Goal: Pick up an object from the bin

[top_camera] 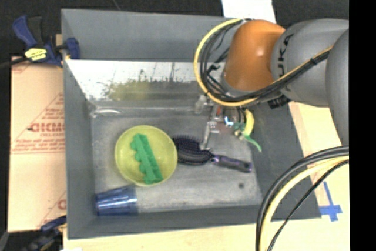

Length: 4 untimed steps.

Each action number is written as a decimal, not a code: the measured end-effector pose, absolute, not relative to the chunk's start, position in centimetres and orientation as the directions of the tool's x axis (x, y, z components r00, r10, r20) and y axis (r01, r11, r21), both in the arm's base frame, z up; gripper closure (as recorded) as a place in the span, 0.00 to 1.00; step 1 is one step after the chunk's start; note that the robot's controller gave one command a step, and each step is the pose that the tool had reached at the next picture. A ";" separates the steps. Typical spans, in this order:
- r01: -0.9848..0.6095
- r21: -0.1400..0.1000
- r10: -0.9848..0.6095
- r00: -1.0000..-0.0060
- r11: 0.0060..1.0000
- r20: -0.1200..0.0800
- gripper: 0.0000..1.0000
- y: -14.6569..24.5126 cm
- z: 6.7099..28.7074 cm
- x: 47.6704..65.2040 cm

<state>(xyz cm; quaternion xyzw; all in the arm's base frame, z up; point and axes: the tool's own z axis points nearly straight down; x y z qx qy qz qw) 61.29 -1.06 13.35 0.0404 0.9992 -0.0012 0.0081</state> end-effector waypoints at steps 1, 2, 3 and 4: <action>0.307 0.000 0.307 -0.952 0.952 0.000 0.00 1.9 10.1 59.2; 0.256 0.004 0.256 -0.966 0.967 -0.018 0.00 0.2 7.4 59.0; 0.330 0.006 0.330 -0.944 0.944 -0.020 1.00 2.1 7.5 59.7; 0.329 0.005 0.330 -0.944 0.944 -0.020 1.00 2.1 7.6 59.7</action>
Offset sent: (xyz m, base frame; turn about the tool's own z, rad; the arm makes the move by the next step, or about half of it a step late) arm -0.0255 0.0125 -0.0635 0.1786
